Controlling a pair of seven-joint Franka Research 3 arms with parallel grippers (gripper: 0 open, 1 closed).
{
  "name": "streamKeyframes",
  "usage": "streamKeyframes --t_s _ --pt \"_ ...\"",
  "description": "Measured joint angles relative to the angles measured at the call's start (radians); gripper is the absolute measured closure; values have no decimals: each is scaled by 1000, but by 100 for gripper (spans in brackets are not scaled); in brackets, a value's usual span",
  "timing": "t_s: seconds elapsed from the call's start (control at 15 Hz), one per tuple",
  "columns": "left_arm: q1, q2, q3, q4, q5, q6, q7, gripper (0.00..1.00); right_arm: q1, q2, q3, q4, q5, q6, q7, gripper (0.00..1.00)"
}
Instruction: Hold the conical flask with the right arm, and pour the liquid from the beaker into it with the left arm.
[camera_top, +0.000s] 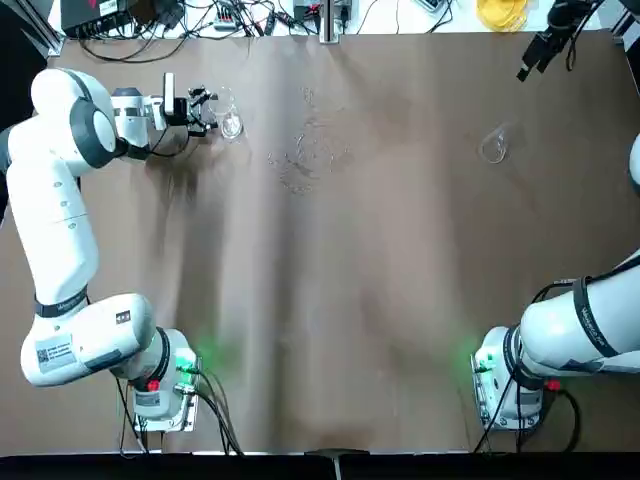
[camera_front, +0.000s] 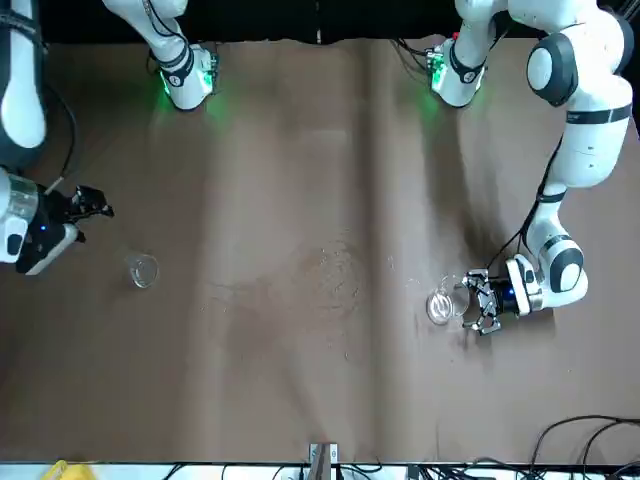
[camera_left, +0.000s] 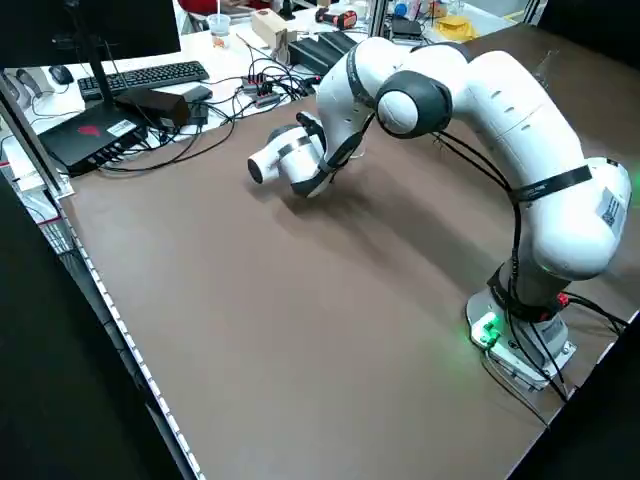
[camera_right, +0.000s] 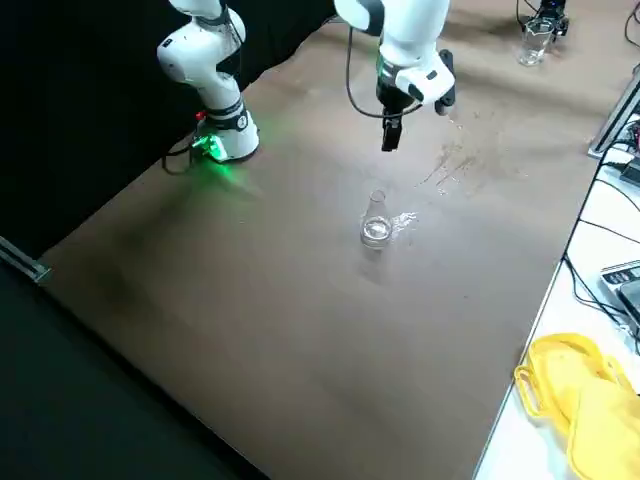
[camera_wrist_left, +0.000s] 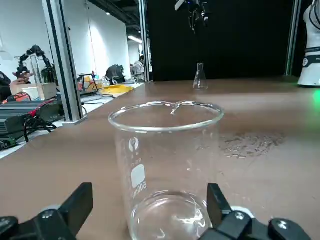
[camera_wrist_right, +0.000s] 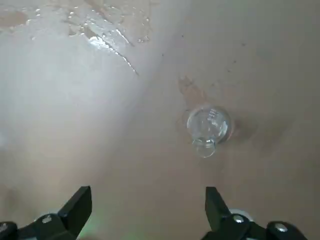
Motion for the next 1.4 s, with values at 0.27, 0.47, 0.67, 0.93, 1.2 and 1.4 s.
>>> streamKeyframes --t_s 0.27,0.47,0.67,0.93,1.2,1.4 --pt "-7 9 0 1 -24 0 1 0 -87 25 -1 0 101 0 -272 0" --pt "-14 24 0 1 -28 0 1 0 -146 52 -2 0 192 -3 -463 0" --pt "-19 36 0 1 -35 0 1 0 -220 82 -3 0 280 -31 -681 0" --pt "-42 37 0 1 -78 0 1 0 -317 134 -3 0 445 -136 -970 0" --pt "-65 37 0 1 -108 0 1 0 -386 234 -3 0 563 -200 -1224 0" --pt "-70 41 0 1 -117 0 1 0 -411 304 -3 0 639 -247 -1389 0"
